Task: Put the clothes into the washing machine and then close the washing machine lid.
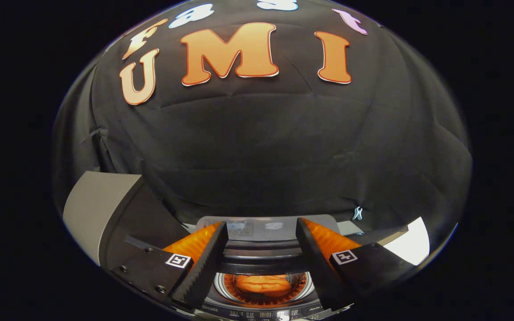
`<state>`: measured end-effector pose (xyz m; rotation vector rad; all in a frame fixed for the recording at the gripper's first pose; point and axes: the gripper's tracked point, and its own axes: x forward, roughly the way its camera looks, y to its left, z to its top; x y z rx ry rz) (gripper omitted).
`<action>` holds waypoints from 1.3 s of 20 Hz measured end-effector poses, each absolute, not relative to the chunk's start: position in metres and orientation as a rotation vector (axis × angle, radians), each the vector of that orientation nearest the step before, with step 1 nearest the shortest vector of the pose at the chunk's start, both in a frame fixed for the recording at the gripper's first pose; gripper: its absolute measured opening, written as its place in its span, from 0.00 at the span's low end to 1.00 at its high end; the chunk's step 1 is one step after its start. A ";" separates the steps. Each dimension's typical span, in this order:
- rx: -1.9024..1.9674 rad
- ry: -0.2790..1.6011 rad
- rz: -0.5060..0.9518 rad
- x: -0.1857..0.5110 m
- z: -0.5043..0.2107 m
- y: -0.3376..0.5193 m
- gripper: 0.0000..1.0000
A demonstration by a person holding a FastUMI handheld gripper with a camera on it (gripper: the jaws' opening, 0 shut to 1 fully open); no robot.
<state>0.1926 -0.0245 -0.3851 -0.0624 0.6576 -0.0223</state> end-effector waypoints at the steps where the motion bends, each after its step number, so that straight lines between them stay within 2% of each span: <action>1: -0.060 0.666 -0.027 0.188 -0.389 -0.025 0.99; 11: 0.054 0.872 -0.101 0.098 -0.482 -0.034 0.99; 26: 0.055 0.888 -0.083 0.095 -0.470 -0.051 0.98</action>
